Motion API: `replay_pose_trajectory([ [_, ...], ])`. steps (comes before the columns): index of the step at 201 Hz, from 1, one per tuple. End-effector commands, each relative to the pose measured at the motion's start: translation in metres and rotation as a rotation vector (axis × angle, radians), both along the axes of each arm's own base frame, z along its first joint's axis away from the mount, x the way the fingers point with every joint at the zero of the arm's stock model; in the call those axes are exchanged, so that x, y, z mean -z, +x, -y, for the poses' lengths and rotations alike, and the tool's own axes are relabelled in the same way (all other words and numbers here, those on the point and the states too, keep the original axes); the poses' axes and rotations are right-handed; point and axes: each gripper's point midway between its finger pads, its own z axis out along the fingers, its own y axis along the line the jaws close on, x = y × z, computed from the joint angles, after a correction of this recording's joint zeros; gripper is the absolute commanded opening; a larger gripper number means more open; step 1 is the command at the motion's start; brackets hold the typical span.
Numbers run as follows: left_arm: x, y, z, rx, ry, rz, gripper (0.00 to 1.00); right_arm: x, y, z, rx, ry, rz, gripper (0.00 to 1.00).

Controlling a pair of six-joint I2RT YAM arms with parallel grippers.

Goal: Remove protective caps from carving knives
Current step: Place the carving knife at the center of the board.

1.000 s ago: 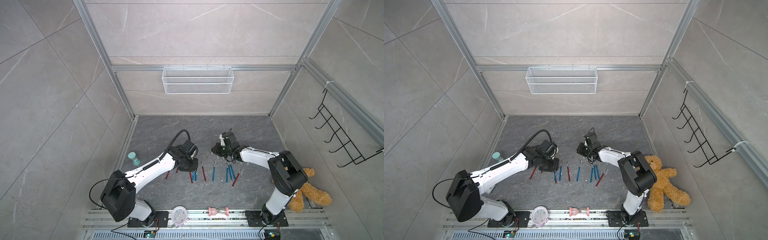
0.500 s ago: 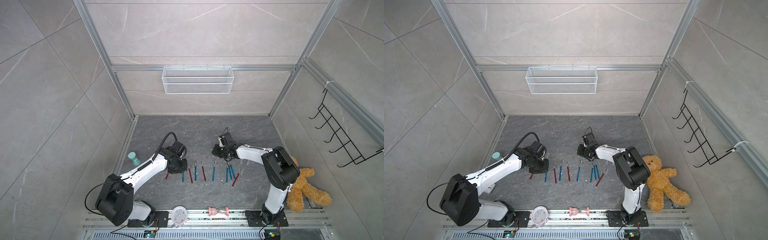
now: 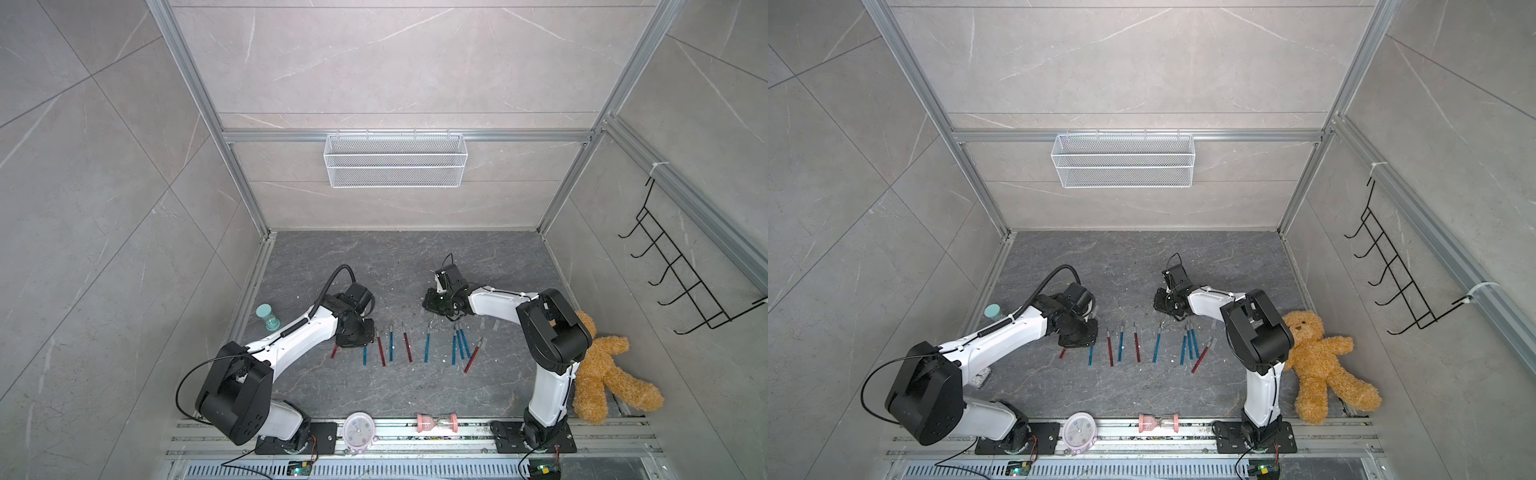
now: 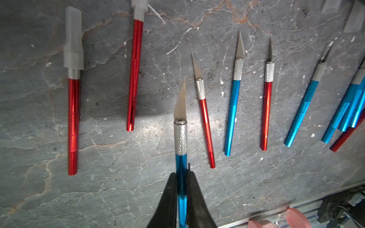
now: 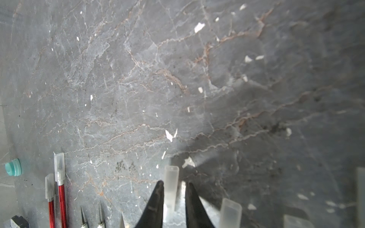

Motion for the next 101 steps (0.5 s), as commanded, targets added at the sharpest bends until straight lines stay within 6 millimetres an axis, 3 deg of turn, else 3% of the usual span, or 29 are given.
replay_pose_trajectory([
  [1,-0.002,0.007,-0.003,0.009,0.029,0.011,0.12,-0.011,0.002,0.003,-0.007,-0.026,0.025,0.23],
  [34,0.005,0.011,0.000,0.010,0.033,0.002,0.15,-0.050,0.002,0.009,-0.008,-0.029,0.101,0.29],
  [56,0.008,0.015,0.002,0.010,0.040,0.000,0.25,-0.071,-0.003,0.018,-0.008,-0.057,0.141,0.35],
  [82,0.011,0.019,0.004,0.015,0.050,-0.005,0.30,-0.089,-0.016,0.024,-0.038,-0.057,0.175,0.39],
  [101,0.014,0.021,0.005,0.020,0.058,-0.013,0.32,-0.089,-0.028,0.033,-0.051,-0.093,0.155,0.42],
])
